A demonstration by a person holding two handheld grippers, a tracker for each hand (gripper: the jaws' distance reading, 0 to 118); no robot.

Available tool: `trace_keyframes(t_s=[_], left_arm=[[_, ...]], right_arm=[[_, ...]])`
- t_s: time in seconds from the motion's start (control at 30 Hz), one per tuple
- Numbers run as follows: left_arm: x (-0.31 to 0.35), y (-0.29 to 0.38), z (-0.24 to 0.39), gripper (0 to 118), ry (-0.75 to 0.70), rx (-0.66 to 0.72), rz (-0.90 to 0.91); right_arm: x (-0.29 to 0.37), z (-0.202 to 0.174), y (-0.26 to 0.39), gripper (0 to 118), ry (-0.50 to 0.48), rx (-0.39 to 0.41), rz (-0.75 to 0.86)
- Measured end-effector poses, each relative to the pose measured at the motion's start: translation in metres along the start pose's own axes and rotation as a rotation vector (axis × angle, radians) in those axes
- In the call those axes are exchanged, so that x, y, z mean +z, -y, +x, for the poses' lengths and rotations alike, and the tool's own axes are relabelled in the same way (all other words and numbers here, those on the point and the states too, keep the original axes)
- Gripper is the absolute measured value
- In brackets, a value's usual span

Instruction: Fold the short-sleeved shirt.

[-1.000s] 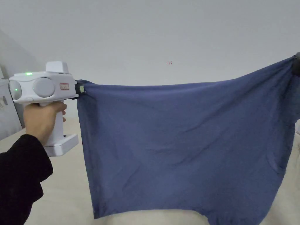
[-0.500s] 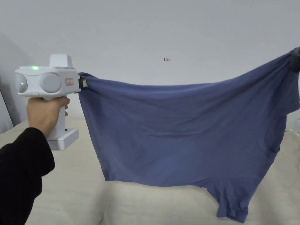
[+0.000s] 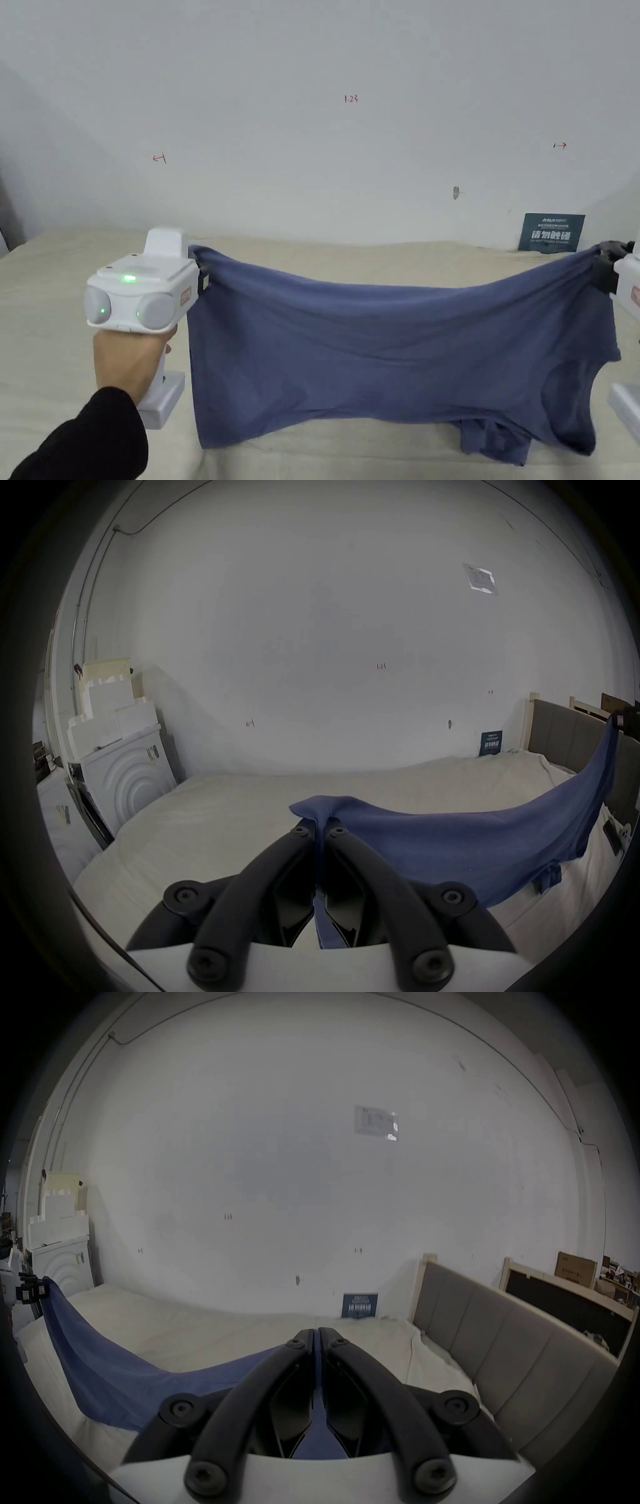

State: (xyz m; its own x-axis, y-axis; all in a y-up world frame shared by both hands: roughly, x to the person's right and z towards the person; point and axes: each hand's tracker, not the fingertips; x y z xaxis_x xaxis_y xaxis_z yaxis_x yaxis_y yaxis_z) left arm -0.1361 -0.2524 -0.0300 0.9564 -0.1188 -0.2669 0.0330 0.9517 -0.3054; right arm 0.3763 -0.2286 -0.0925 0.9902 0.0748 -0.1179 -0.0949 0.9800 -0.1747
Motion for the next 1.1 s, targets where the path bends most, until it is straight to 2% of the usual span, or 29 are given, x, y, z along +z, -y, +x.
trace_keyframes(t_s=[0.27,0.6,0.63,1.1], left_arm=[[0.023,0.083,-0.005,1,0.014,0.050,-0.106],[0.125,0.184,-0.015,1,0.069,0.074,-0.260],[0.137,0.193,-0.016,1,0.068,0.076,-0.265],[0.256,0.253,-0.051,1,0.076,0.107,-0.355]], right_arm=[[0.043,-0.003,0.085,2,-0.011,-0.043,-0.118],[0.167,-0.005,0.156,2,-0.063,-0.057,-0.198],[0.175,0.004,0.166,2,-0.068,-0.063,-0.207],[0.327,0.018,0.216,2,-0.084,-0.112,-0.290]])
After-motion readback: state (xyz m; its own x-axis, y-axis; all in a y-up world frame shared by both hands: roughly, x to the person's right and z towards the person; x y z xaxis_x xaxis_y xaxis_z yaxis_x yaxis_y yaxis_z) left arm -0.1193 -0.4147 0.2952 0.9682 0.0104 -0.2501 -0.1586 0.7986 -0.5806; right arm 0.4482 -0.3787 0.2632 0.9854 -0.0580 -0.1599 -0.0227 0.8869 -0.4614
